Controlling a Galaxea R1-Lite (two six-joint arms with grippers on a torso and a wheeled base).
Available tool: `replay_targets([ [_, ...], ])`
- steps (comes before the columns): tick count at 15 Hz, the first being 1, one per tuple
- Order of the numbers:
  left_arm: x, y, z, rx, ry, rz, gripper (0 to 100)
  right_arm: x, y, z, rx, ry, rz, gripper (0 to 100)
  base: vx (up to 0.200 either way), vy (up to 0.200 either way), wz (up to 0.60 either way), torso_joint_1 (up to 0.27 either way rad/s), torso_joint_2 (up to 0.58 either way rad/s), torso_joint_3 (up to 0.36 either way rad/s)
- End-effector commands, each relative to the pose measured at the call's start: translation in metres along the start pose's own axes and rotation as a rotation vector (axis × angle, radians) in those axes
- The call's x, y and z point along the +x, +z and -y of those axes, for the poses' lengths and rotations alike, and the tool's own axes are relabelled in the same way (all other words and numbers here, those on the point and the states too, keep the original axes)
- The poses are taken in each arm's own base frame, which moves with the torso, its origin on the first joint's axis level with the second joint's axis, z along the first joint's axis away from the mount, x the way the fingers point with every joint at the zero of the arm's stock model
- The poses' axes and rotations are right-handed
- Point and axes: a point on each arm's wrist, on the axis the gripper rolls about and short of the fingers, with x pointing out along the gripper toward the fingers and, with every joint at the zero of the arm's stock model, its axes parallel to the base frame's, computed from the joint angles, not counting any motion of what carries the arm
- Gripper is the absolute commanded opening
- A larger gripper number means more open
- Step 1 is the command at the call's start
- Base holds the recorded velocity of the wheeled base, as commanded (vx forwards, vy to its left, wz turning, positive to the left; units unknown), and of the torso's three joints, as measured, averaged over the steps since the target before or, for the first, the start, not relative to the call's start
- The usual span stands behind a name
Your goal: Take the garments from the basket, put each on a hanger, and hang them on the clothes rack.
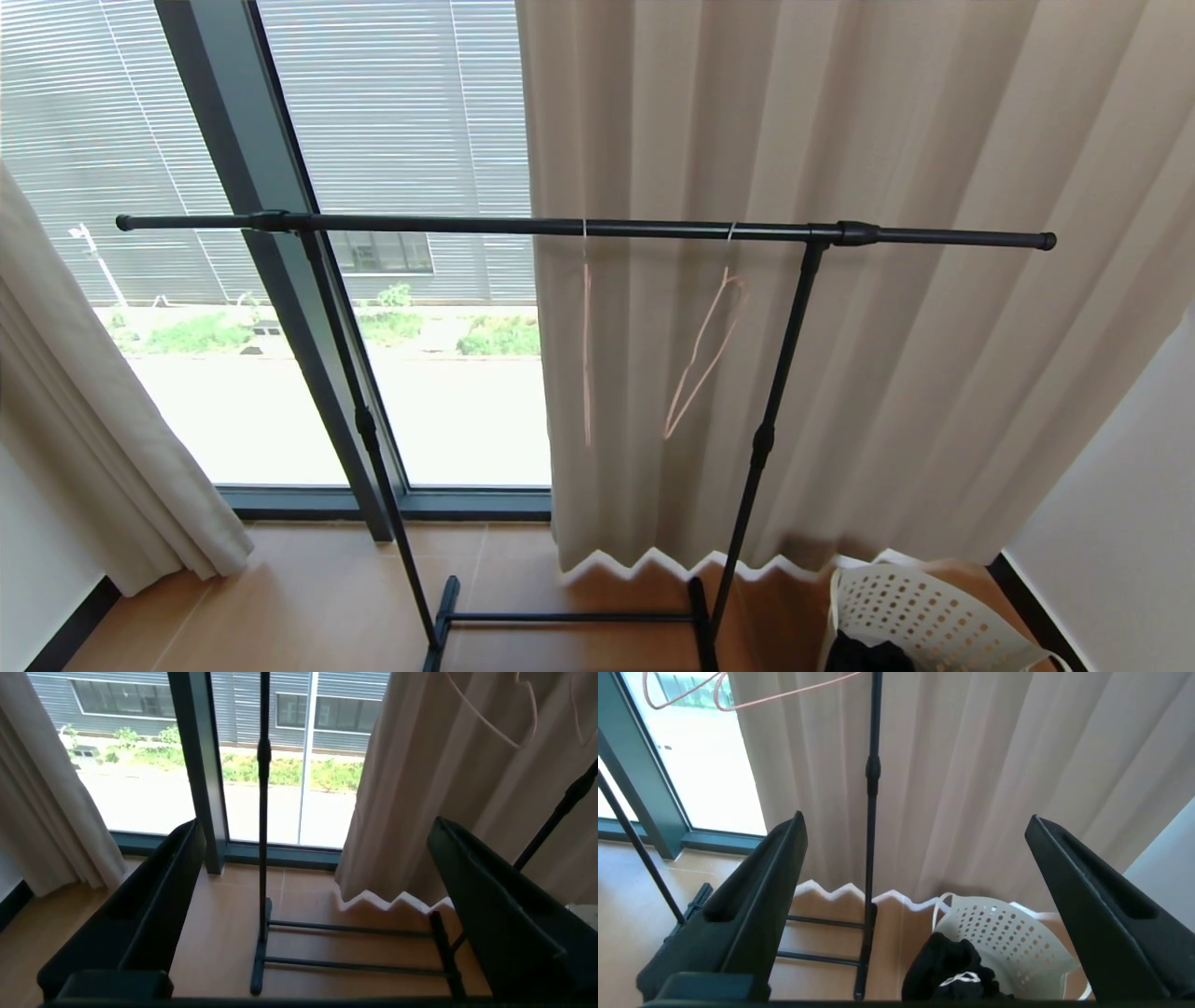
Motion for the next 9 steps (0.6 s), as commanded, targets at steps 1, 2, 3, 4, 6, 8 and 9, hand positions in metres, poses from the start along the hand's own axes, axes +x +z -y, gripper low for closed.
replay_targets([
  [1, 0.0001, 0.0001, 0.0, -0.001, 0.001, -0.001, 100, 0.0002, -0.0003, 0.0, -0.002, 0.0, -0.004, 100, 0.0, 0.0, 0.0, -0.144, 0.33, 0.178],
  [2, 0.0001, 0.0001, 0.0, -0.001, -0.001, -0.001, 100, 0.0002, -0.0002, 0.0, -0.002, -0.001, -0.002, 100, 0.0, 0.0, 0.0, -0.134, 0.33, 0.178],
  [3, 0.0001, 0.0001, 0.0, -0.001, 0.001, -0.001, 100, 0.0002, -0.0003, 0.0, -0.002, -0.001, -0.004, 100, 0.0, 0.0, 0.0, -0.154, 0.34, 0.188],
  [4, 0.0001, 0.0001, 0.0, -0.001, -0.001, -0.001, 100, 0.0002, -0.0002, 0.0, -0.002, 0.0, -0.002, 100, 0.0, 0.0, 0.0, -0.159, 0.36, 0.198],
  [6, 0.0001, 0.0001, 0.0, -0.001, -0.001, -0.001, 100, 0.0, 0.0001, 0.0, -0.002, 0.0, -0.002, 100, 0.0, 0.0, 0.0, -0.154, 0.36, 0.2],
  [8, 0.0001, 0.0001, 0.0, -0.001, -0.002, -0.001, 100, 0.0002, -0.0002, 0.0, -0.002, 0.0, -0.002, 100, 0.0, 0.0, 0.0, -0.161, 0.38, 0.217],
  [9, 0.0001, 0.0001, 0.0, -0.001, -0.002, -0.001, 100, 0.0002, -0.0002, 0.0, -0.002, 0.0, -0.002, 100, 0.0, 0.0, 0.0, -0.163, 0.39, 0.217],
])
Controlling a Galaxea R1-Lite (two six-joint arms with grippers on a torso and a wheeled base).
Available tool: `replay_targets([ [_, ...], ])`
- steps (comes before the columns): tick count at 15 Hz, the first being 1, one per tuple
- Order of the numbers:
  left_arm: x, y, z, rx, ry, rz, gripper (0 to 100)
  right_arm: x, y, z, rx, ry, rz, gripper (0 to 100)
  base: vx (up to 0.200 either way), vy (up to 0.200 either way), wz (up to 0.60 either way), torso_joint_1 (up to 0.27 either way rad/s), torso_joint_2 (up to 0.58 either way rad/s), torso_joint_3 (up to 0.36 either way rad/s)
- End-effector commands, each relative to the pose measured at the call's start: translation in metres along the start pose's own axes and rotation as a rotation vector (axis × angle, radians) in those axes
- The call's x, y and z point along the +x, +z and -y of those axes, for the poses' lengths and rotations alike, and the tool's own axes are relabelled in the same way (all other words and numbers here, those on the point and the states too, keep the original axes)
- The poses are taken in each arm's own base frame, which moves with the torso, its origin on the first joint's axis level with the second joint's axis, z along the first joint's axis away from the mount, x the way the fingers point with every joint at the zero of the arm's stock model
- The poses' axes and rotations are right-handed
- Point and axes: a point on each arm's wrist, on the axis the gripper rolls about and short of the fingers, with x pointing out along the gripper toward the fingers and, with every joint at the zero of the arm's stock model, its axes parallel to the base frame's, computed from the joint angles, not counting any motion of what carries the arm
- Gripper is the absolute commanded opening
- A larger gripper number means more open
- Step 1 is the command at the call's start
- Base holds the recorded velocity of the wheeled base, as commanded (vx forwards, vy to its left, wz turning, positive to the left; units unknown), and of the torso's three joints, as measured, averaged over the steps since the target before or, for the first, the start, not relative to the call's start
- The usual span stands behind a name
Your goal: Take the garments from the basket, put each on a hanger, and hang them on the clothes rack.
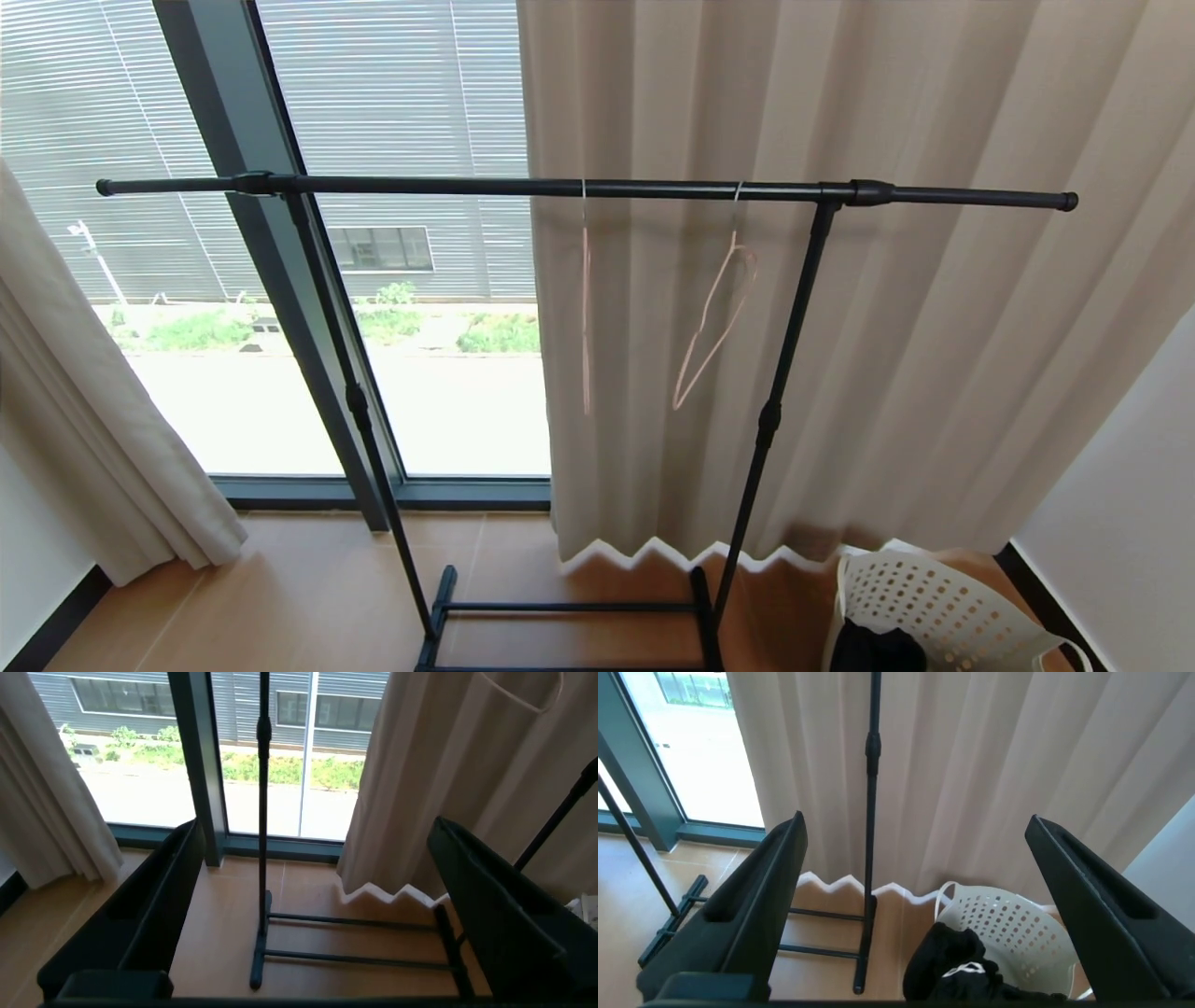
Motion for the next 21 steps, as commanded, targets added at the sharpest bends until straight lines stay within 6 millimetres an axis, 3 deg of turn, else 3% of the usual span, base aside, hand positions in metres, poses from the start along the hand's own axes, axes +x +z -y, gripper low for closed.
replay_targets([
  [1, 0.0001, 0.0001, 0.0, 0.0, -0.001, -0.001, 100, 0.0001, 0.0, 0.0, 0.0, 0.0, -0.001, 100, 0.0, 0.0, 0.0, -0.168, 0.41, 0.232],
  [21, 0.0001, 0.0001, 0.0001, 0.0, -0.001, -0.001, 100, 0.0, 0.0003, 0.0, 0.0, 0.002, -0.001, 100, 0.0, 0.0, 0.0, -0.182, 0.51, 0.33],
])
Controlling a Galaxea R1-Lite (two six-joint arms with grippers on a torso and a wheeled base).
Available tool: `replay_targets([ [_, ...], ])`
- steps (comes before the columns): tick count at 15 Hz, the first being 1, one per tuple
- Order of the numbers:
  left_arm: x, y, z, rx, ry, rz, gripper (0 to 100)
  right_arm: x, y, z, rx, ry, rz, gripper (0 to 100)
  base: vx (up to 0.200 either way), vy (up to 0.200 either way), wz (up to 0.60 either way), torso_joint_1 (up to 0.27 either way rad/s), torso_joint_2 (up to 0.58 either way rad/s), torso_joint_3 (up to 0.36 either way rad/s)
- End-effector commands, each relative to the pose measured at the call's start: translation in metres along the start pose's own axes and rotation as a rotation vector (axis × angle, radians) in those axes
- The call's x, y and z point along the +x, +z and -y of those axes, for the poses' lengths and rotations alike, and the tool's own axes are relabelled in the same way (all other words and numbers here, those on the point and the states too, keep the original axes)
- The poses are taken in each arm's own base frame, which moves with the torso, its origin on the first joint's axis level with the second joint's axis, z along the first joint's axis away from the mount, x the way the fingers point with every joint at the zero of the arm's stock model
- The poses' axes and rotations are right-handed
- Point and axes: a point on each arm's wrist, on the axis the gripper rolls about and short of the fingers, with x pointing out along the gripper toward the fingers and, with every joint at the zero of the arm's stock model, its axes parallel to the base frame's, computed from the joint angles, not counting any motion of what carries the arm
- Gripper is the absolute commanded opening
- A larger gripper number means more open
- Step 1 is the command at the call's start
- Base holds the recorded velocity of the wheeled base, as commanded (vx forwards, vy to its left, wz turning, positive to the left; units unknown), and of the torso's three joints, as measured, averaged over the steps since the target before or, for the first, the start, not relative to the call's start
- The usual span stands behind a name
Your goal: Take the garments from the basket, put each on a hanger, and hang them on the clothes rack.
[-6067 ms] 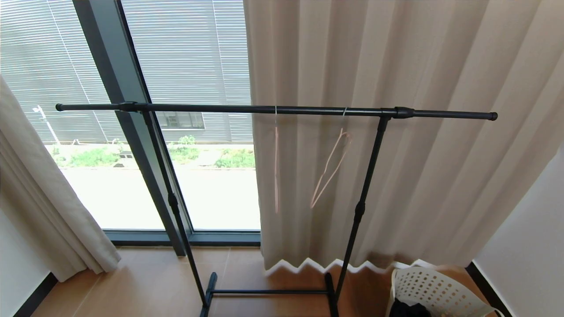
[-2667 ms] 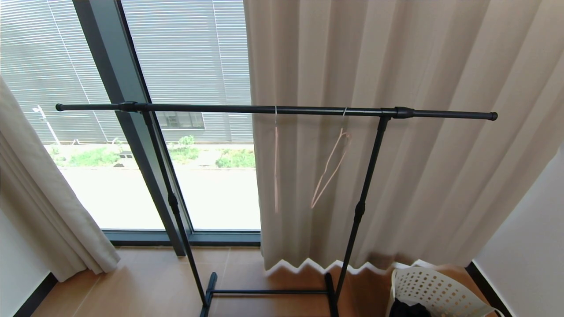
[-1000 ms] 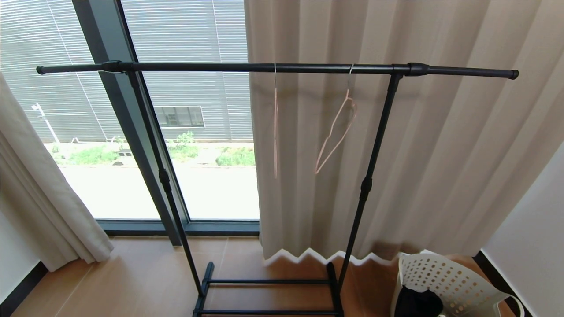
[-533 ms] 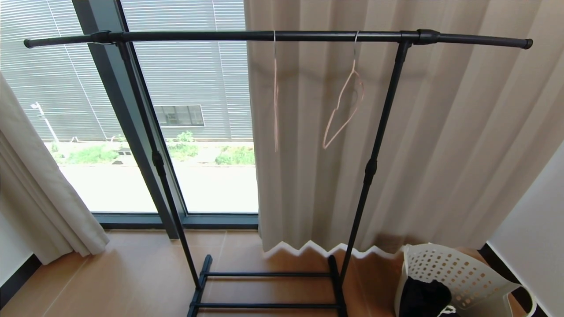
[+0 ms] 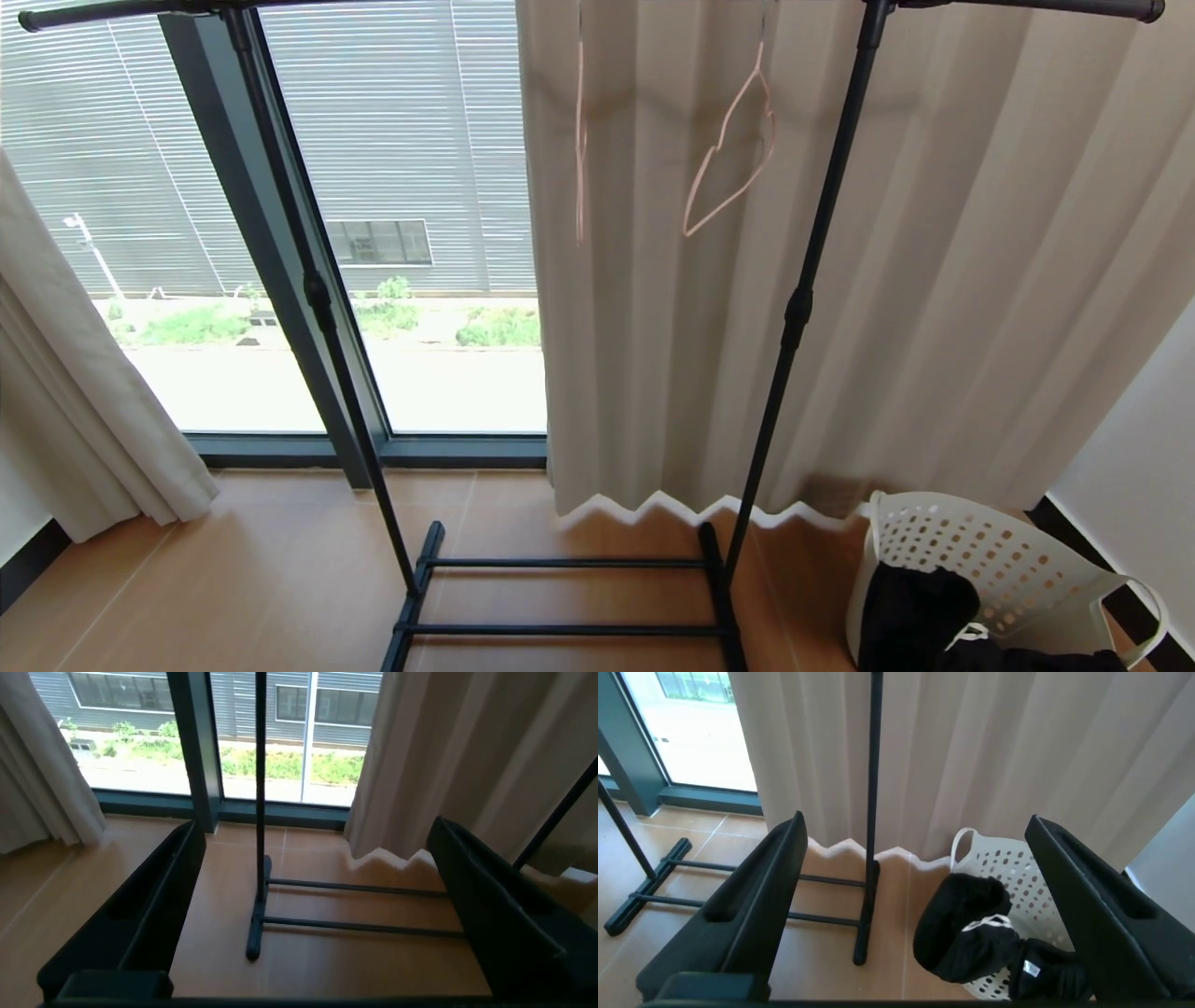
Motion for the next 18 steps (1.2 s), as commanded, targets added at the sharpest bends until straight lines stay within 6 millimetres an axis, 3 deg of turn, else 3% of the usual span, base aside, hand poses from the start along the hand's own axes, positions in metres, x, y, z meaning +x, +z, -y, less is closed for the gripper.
replay_targets([
  [1, 0.0001, 0.0002, 0.0, -0.001, -0.001, 0.0, 100, 0.0, 0.0003, 0.0, 0.0, 0.0, -0.001, 100, 0.0, 0.0, 0.0, -0.119, 0.45, 0.344],
  [6, 0.0001, 0.0, 0.0001, 0.001, -0.001, -0.002, 100, 0.0001, 0.0001, 0.0, 0.0, 0.001, -0.001, 100, 0.0, 0.0, 0.0, -0.066, 0.37, 0.307],
  [12, 0.0001, 0.0, 0.0001, 0.001, -0.001, -0.002, 100, 0.0, 0.0005, 0.0, -0.002, 0.001, 0.001, 100, 0.0, 0.0, 0.0, -0.003, 0.03, 0.024],
  [18, 0.0001, 0.0, 0.0, 0.001, -0.002, -0.002, 100, 0.0, 0.0003, 0.0, -0.003, 0.0, -0.001, 100, 0.0, 0.0, -0.6, -0.002, 0.0, 0.004],
])
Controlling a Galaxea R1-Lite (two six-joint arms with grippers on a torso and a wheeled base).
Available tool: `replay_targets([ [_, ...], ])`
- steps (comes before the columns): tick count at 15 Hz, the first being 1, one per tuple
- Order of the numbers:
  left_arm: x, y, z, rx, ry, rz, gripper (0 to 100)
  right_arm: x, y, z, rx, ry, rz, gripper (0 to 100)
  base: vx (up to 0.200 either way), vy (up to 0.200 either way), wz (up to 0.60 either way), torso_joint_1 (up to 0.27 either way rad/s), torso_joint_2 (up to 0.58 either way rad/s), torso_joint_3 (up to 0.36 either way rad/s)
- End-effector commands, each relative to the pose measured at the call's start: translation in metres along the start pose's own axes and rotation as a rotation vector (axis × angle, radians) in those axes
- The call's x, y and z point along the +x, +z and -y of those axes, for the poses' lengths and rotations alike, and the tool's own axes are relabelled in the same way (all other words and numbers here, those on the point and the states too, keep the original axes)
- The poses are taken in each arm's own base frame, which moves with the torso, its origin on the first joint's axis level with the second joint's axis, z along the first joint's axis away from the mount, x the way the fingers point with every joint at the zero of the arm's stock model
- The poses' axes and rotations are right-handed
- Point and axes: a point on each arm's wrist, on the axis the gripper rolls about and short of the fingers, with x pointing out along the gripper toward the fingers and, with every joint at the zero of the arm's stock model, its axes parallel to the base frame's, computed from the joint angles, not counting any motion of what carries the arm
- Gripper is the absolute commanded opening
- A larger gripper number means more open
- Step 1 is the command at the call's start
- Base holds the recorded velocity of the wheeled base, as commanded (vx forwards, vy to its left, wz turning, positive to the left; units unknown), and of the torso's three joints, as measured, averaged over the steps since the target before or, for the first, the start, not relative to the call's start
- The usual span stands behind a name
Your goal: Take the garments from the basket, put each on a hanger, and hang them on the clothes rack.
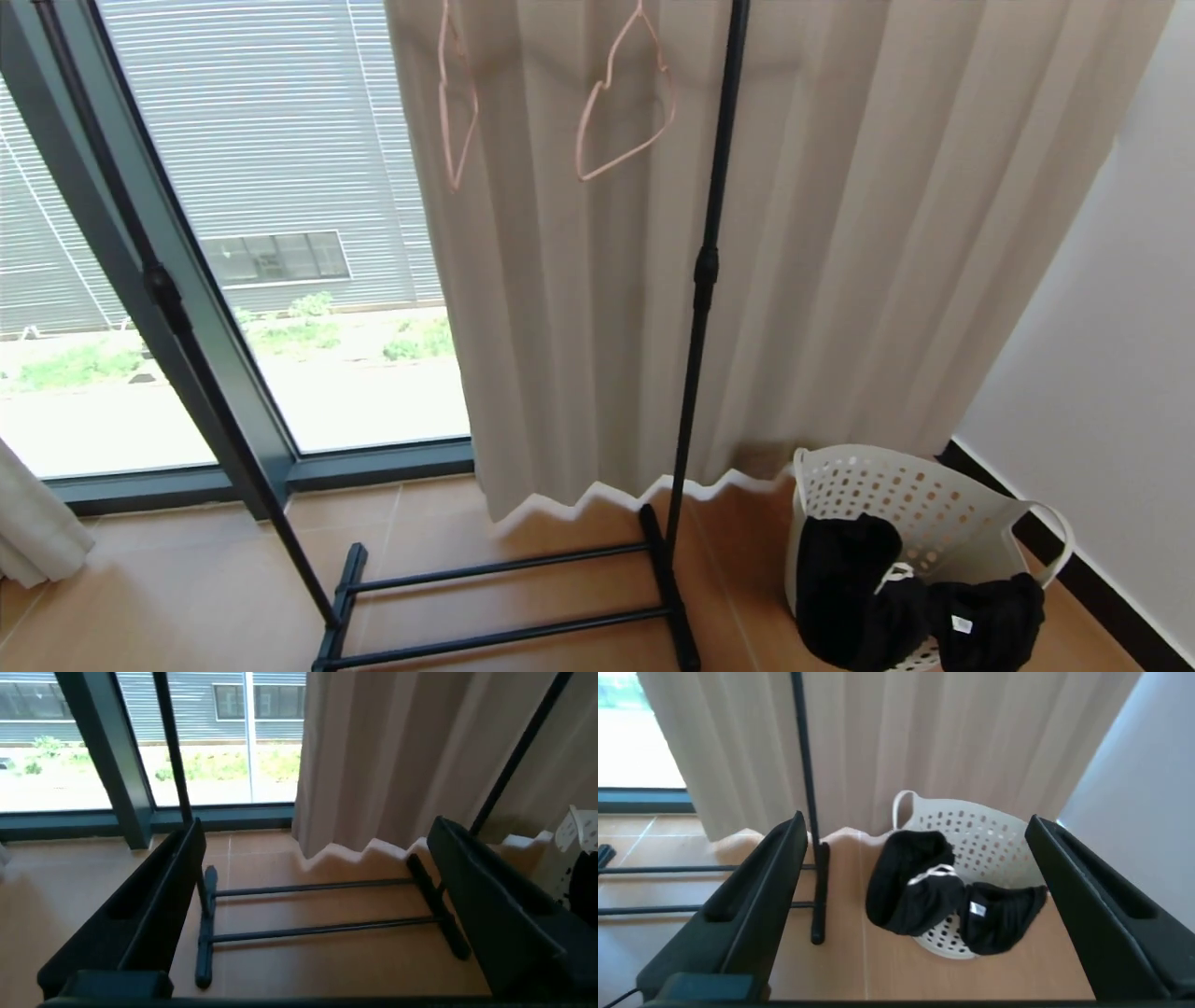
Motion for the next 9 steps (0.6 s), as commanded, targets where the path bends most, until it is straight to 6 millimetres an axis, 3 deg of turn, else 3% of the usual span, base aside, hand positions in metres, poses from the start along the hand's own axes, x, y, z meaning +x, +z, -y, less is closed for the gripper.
replay_targets([
  [1, 0.0001, 0.0, 0.0, 0.0, 0.0, -0.002, 100, 0.0, 0.0003, 0.0, 0.0, 0.001, -0.001, 100, 0.0, 0.0, -0.6, -0.002, 0.0, -0.002],
  [7, 0.0001, 0.0, 0.0, 0.0, 0.0, -0.002, 100, 0.0, 0.0004, 0.0, 0.0, 0.0, 0.001, 100, 0.0, 0.0, 0.0, 0.0, 0.0, 0.0],
  [9, 0.0, 0.0004, 0.0, 0.0, -0.002, 0.0, 100, 0.0, 0.0003, 0.0, 0.0, 0.001, -0.001, 100, 0.0, -0.2, 0.0, 0.002, 0.0, 0.0],
])
